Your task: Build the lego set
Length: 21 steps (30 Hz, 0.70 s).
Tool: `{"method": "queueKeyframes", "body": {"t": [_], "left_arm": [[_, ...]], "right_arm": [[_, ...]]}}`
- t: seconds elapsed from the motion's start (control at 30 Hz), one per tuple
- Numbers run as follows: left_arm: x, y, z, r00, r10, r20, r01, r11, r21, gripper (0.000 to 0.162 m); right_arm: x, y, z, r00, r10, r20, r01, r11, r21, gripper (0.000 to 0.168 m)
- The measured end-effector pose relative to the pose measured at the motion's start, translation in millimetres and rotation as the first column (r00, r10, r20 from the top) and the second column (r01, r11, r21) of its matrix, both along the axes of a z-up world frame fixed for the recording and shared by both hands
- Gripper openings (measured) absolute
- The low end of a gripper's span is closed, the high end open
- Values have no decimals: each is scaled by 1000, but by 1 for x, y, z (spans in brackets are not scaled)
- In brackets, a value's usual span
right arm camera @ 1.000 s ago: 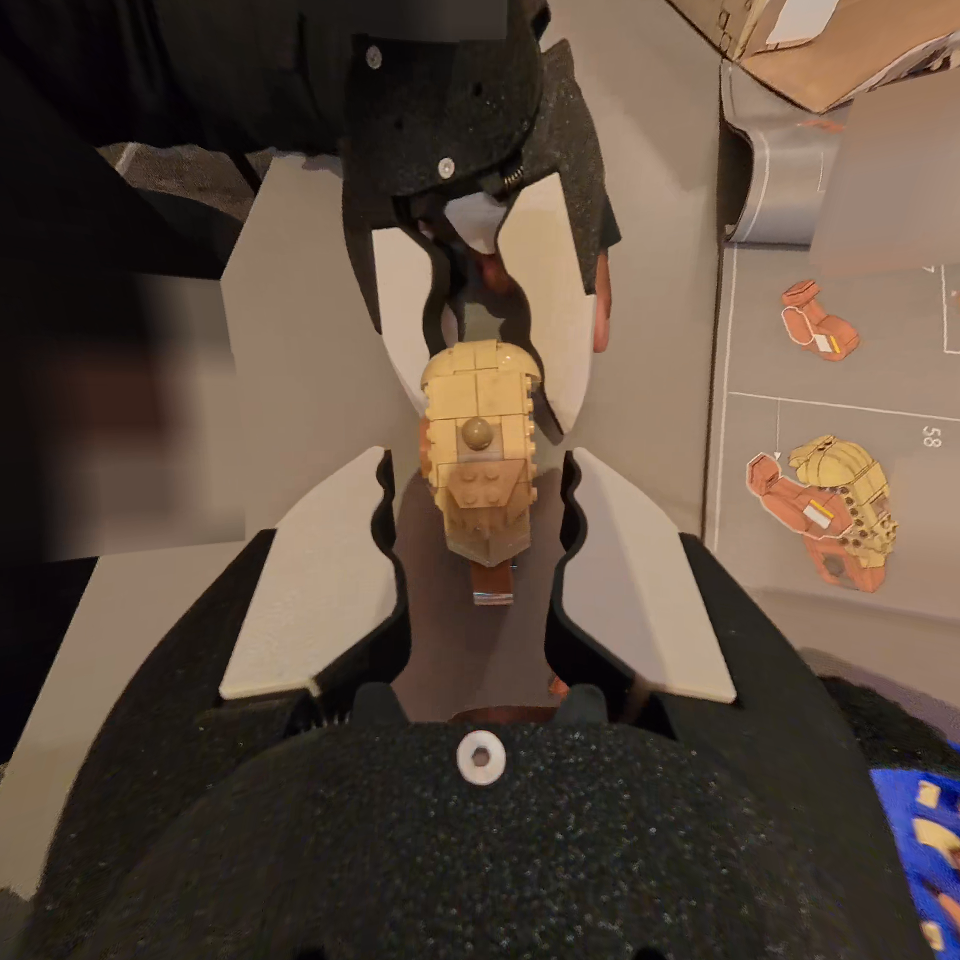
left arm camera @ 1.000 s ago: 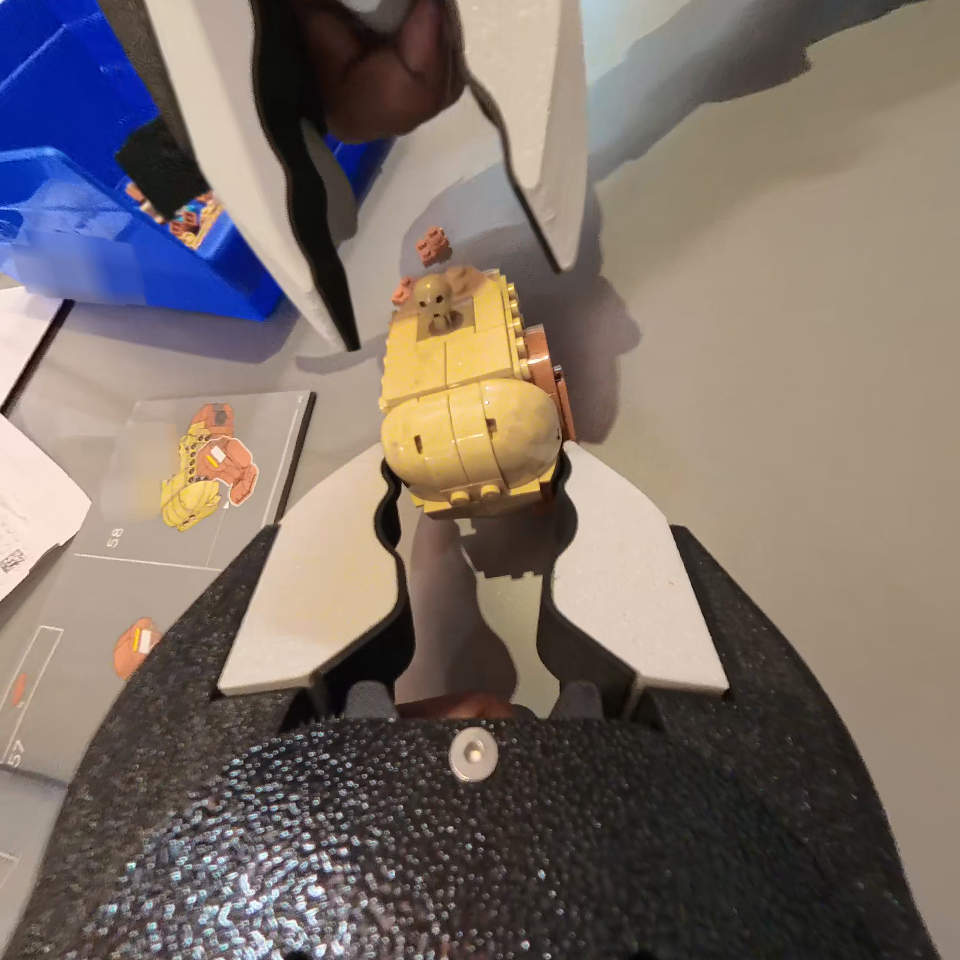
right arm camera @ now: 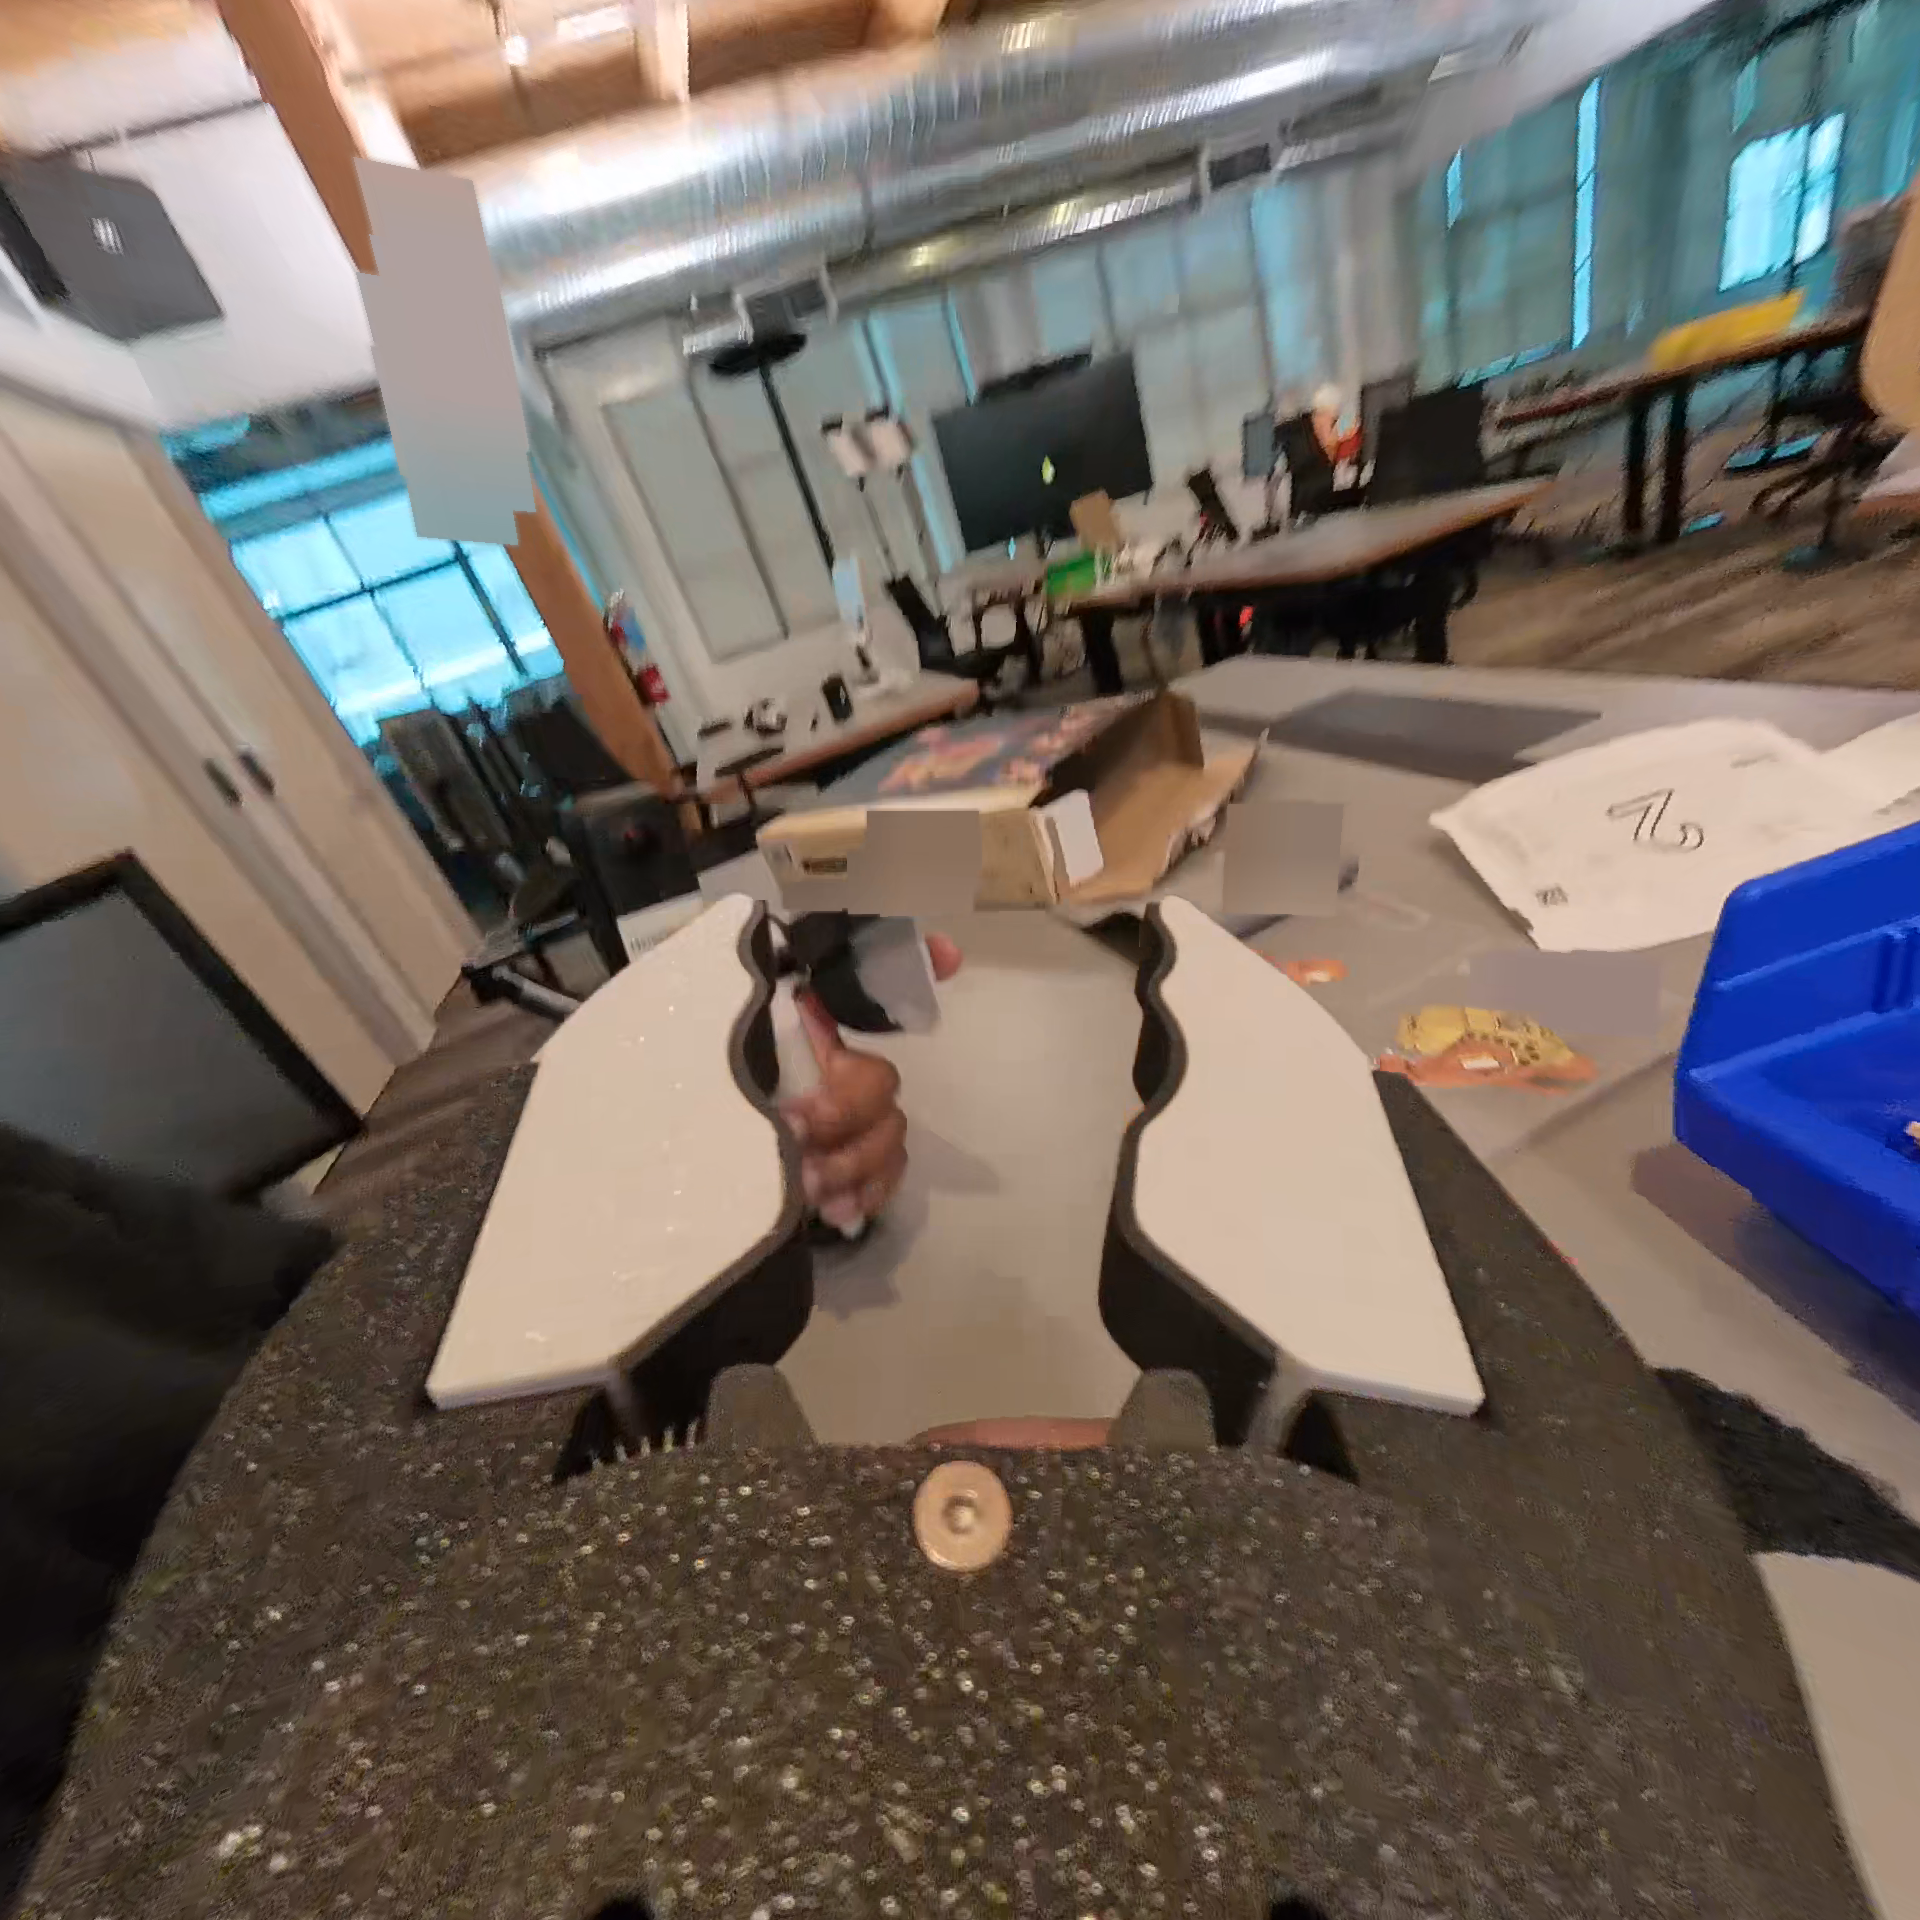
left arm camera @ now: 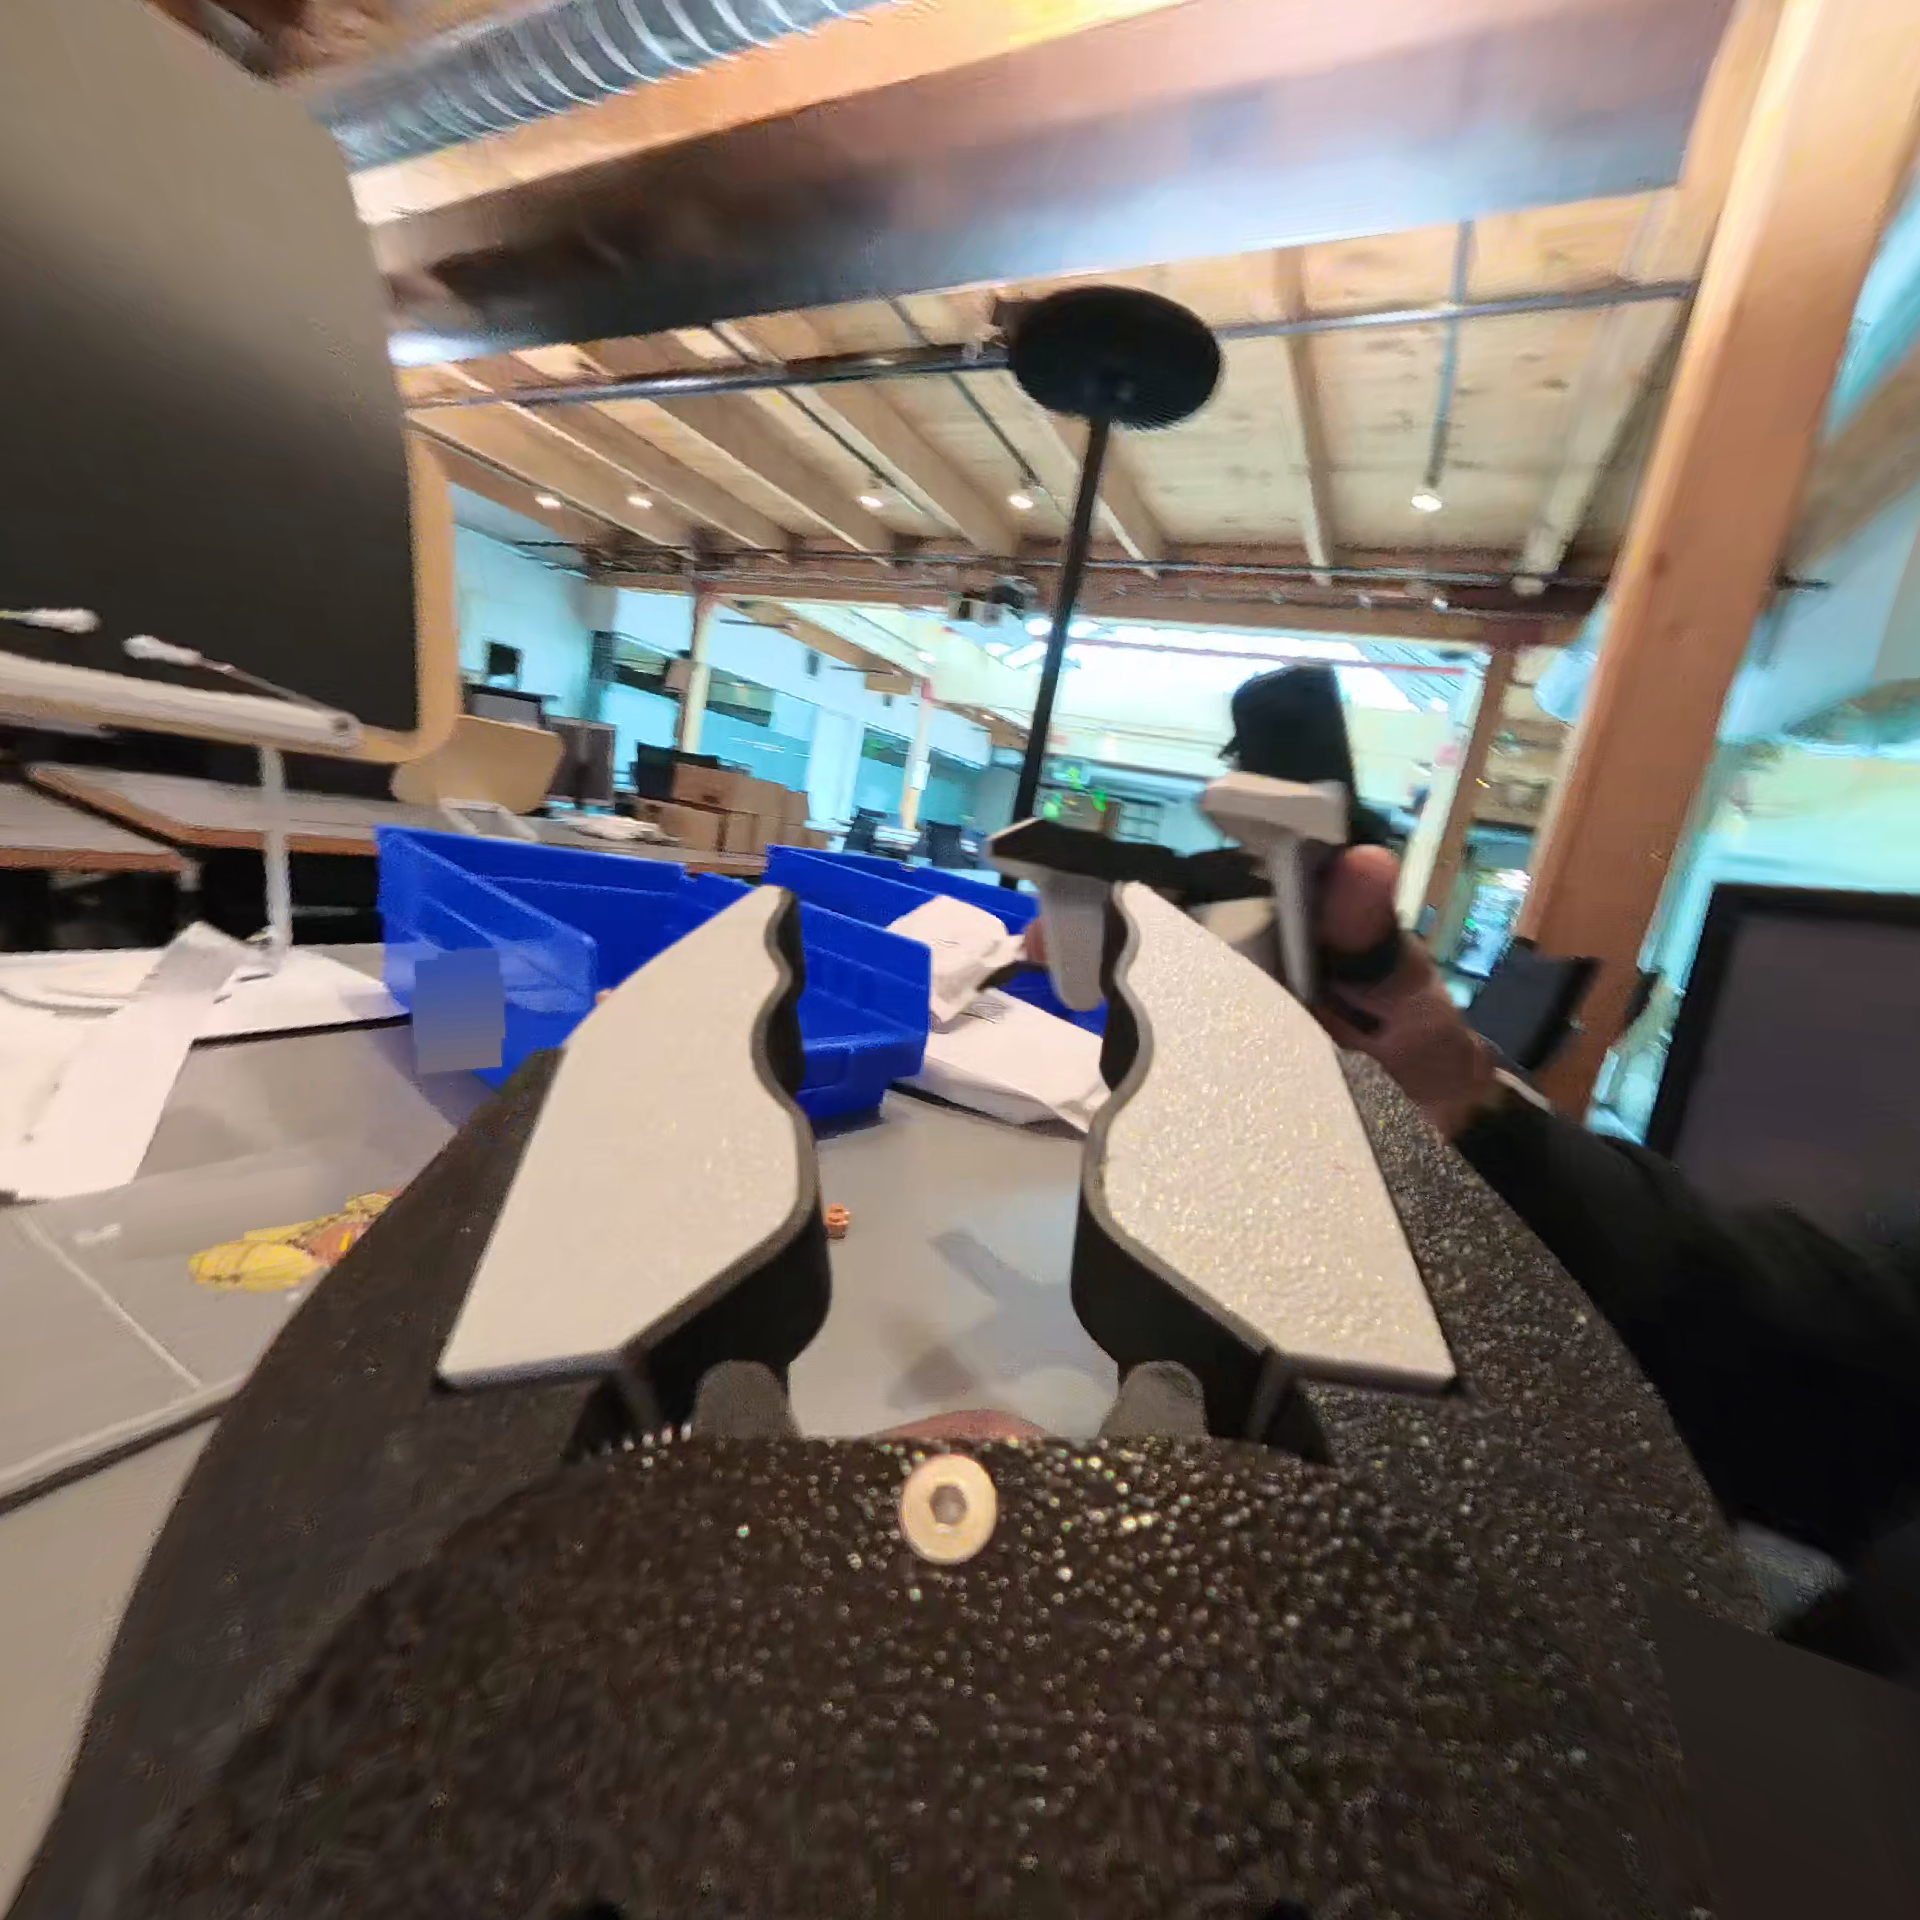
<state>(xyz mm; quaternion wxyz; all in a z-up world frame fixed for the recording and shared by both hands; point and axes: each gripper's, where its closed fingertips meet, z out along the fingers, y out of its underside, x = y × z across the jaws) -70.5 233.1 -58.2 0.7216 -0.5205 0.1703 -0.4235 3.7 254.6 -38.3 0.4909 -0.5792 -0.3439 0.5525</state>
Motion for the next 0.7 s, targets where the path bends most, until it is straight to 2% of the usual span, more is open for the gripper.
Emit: {"method": "queueKeyframes", "body": {"t": [0.1, 0.2, 0.3, 0.37, 0.5, 0.6, 0.7], "left_arm": [[9, 1, -4, 1000, -5, -21, 4, 999, -38, 60], [25, -19, 12, 994, -56, 98, 55, 998, 14, 58], [63, -56, 23, 955, -177, 237, 143, 978, 152, 59], [88, -71, 20, 948, -199, 250, 149, 967, 206, 59], [106, -84, 20, 952, -184, 244, 122, 960, 251, 60], [111, -87, 19, 940, -200, 278, 142, 966, 216, 59], [115, -85, 19, 922, -206, 327, 157, 973, 172, 61]], "right_arm": [[5, -3, 10, 992, -108, -64, 110, 993, 41, 73], [5, -11, 25, 965, -150, -214, 152, 988, -8, 85], [9, -28, 45, 863, -152, -481, 139, 988, -62, 97], [13, -38, 50, 787, -163, -594, 144, 986, -81, 106], [21, -54, 52, 760, -164, -629, 178, 983, -42, 113], [32, -60, 58, 751, -178, -636, 224, 974, -8, 110], [34, -62, 59, 754, -181, -632, 211, 977, -28, 108]]}}
